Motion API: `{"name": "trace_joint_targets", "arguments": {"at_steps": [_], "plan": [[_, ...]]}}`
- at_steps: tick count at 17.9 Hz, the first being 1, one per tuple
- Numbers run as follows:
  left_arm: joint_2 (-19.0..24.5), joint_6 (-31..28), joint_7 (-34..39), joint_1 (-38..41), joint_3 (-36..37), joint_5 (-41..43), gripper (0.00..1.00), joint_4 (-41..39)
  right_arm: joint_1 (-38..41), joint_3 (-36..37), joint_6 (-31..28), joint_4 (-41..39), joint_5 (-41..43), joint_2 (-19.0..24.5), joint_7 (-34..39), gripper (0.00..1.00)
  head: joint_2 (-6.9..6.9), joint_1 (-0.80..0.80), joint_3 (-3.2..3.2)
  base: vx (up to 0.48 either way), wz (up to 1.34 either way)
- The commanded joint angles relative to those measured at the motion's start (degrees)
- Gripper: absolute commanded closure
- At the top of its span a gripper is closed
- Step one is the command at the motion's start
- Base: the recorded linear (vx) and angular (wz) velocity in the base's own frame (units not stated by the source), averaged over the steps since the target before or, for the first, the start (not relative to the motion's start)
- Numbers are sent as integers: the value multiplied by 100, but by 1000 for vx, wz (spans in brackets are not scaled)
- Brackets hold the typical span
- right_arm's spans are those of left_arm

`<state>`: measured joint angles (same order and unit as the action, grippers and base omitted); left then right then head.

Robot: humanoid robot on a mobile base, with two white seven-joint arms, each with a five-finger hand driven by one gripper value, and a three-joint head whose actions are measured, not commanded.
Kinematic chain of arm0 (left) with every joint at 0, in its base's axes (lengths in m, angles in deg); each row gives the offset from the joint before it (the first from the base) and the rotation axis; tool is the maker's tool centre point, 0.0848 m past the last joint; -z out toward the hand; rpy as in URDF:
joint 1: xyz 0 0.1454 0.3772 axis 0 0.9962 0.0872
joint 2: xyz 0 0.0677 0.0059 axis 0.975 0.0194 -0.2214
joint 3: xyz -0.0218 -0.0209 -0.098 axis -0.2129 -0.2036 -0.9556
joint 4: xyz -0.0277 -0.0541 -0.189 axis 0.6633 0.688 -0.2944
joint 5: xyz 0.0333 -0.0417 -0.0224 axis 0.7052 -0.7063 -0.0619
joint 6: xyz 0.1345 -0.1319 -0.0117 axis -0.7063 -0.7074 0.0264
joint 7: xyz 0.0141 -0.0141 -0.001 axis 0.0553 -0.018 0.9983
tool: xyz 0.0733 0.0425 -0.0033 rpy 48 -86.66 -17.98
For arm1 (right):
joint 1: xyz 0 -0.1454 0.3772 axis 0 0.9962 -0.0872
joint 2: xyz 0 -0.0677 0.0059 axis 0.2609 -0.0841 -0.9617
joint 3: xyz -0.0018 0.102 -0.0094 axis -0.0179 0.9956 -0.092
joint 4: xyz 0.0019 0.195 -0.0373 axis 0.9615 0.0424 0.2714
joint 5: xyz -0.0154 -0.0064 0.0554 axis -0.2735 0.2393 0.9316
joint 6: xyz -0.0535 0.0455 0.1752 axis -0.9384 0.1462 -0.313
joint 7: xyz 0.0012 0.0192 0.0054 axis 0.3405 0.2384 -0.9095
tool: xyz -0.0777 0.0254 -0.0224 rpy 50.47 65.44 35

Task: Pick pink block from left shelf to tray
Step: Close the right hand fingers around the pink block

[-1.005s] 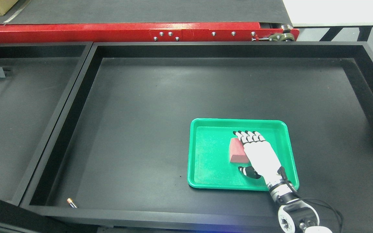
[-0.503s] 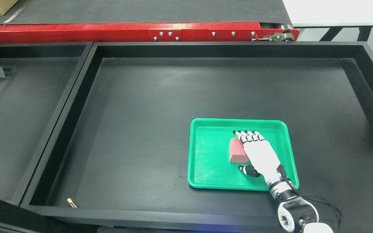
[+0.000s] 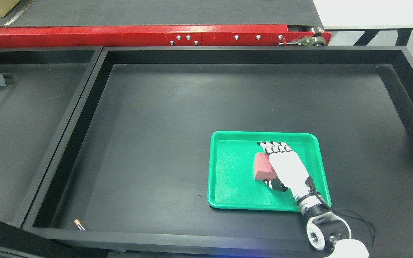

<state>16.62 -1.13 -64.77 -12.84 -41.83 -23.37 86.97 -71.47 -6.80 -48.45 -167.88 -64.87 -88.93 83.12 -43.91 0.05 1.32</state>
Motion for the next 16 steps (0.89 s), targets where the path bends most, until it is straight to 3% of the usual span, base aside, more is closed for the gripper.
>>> {"name": "trace_joint_targets", "arguments": {"at_steps": [1, 5, 7, 11, 15, 16], "plan": [[100, 2, 5, -167, 0, 0, 0, -100, -94, 2, 2, 353, 1, -100, 2, 15, 0, 0, 0, 0, 0], [100, 2, 5, -167, 0, 0, 0, -100, -94, 11, 2, 424, 1, -100, 2, 20, 0, 0, 0, 0, 0], [100, 2, 5, -167, 0, 0, 0, -100, -94, 28, 2, 433, 1, -100, 2, 28, 0, 0, 0, 0, 0], [100, 2, 5, -167, 0, 0, 0, -100, -94, 81, 11, 442, 1, -100, -15, 55, 0, 0, 0, 0, 0], [100, 2, 5, -167, 0, 0, 0, -100, -86, 169, 222, 442, 1, -100, -103, 96, 0, 0, 0, 0, 0], [100, 2, 5, -167, 0, 0, 0, -100, -86, 239, 240, 433, 18, -100, -130, 98, 0, 0, 0, 0, 0]]}}
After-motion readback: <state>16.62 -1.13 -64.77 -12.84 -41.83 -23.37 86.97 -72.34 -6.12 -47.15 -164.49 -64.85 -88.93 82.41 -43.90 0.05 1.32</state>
